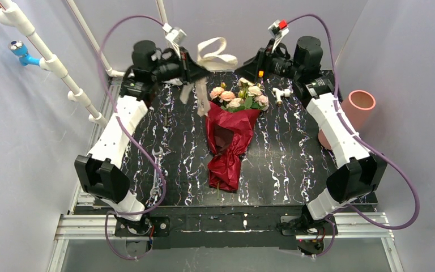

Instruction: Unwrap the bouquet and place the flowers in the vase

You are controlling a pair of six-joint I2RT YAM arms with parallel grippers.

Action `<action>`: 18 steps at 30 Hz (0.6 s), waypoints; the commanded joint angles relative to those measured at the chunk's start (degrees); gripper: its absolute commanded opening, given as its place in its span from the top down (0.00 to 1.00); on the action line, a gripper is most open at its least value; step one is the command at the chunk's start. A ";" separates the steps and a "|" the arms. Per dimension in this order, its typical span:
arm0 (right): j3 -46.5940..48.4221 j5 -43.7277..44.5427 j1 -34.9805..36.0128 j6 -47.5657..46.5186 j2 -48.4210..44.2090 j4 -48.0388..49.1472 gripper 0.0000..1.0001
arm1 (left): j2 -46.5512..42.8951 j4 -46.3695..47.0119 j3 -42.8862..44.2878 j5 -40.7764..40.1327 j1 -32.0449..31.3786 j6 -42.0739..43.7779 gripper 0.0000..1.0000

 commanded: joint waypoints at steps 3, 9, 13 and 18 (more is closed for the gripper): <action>-8.27 3.02 -0.02 -11.86 -3.19 -8.58 0.13 | -4.16 -38.64 12.67 -18.36 6.70 21.78 1.00; -12.29 4.14 -0.02 -17.42 -5.62 -12.80 0.06 | -10.20 -55.92 7.95 -34.40 12.72 32.71 1.00; -13.53 4.03 0.00 -18.55 -5.99 -15.18 0.05 | -14.46 -62.02 0.48 -47.08 15.32 40.81 1.00; -14.60 3.50 -0.02 -22.00 -5.41 -20.99 0.05 | -18.74 -58.37 -12.51 -54.06 21.70 47.23 1.00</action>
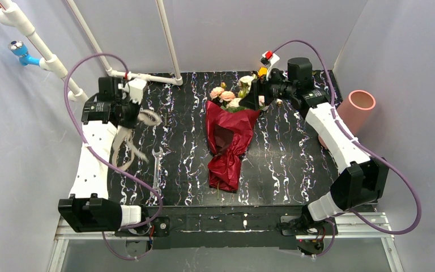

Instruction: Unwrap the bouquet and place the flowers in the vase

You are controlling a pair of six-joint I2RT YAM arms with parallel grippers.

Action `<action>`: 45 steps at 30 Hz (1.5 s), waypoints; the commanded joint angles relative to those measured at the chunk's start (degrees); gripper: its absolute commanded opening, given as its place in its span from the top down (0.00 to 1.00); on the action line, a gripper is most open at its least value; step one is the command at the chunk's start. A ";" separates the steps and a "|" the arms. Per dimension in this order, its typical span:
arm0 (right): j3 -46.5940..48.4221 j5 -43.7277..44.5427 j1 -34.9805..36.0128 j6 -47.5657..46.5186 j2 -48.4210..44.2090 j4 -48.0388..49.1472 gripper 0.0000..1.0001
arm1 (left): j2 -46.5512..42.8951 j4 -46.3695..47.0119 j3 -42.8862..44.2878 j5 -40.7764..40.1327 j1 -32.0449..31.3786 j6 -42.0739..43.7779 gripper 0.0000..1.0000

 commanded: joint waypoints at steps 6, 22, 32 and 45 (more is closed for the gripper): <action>-2.35 0.71 0.04 -10.40 -0.53 -13.42 0.09 | -0.78 1.83 -15.41 -8.58 4.74 9.26 0.48; -3.74 12.28 12.06 -7.84 8.36 -11.34 0.06 | 5.16 26.30 -14.55 26.74 -11.78 -17.58 0.10; 1.47 16.63 13.94 -3.68 18.37 -10.03 0.15 | 12.12 42.78 -19.73 21.67 -20.33 -30.24 0.10; 5.46 11.85 10.86 -4.53 16.65 -19.15 0.99 | 27.56 44.81 -12.48 16.95 -20.85 -32.56 0.27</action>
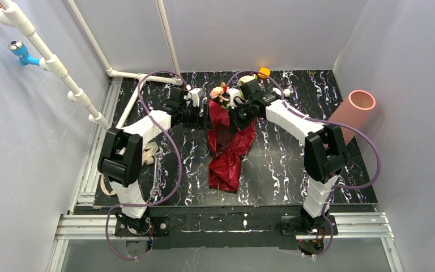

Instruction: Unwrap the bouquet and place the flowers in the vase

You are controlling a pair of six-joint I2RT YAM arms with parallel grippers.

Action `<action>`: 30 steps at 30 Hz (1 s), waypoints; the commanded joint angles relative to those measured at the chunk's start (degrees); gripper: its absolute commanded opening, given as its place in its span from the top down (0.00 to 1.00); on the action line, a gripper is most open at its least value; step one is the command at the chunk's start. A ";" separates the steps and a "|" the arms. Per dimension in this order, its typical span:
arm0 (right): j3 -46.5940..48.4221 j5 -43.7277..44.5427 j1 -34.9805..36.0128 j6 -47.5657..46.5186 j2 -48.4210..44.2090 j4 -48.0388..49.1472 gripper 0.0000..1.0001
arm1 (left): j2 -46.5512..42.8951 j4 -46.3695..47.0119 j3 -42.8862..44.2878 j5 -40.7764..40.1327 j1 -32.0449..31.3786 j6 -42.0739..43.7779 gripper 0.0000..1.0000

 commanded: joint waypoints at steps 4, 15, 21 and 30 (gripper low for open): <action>5.01 -0.90 -5.19 -5.20 -6.18 -12.80 0.99 | 3.24 1.31 4.90 -0.76 -0.08 -2.36 0.46; 10.41 10.22 -18.25 -24.62 -13.12 -37.66 0.99 | 3.28 0.32 4.98 -3.02 0.47 -3.48 1.00; -0.53 21.25 -20.46 -35.36 -19.98 -39.05 0.99 | 2.83 0.43 3.98 -4.23 1.47 -3.48 1.00; -18.27 33.69 -20.73 -43.32 -23.79 -33.71 0.99 | 3.19 -0.01 4.76 -5.11 2.51 -3.42 1.00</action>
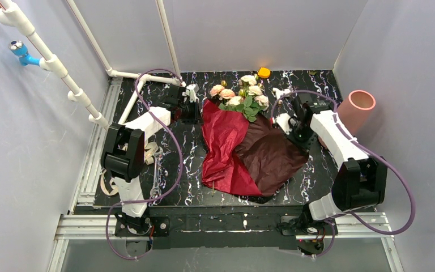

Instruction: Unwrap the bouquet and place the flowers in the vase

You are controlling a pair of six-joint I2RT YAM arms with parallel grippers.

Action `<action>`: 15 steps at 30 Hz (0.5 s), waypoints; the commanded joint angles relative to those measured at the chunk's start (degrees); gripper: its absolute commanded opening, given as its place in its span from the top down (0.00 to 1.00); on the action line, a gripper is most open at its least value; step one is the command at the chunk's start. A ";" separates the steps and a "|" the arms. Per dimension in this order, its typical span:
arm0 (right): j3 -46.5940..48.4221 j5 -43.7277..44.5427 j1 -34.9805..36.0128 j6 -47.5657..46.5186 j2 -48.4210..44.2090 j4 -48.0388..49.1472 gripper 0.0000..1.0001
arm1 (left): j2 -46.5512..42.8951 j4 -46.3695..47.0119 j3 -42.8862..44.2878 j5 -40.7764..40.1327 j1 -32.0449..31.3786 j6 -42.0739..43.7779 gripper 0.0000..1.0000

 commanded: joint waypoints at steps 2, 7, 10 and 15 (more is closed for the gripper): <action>-8.89 9.45 -0.20 -7.12 -2.68 3.85 0.99 | -1.62 -0.68 0.85 -1.35 0.57 0.27 1.00; -11.23 9.63 -0.15 -7.53 0.27 4.87 0.99 | -1.44 -0.67 1.13 -1.26 0.62 0.28 1.00; -4.11 -0.32 -0.15 -6.83 2.51 -0.84 0.68 | -2.43 -0.16 0.96 0.44 0.54 0.87 1.00; 4.65 -12.95 0.13 -4.78 2.14 -3.39 0.23 | -6.42 0.38 0.42 1.52 0.07 3.60 0.55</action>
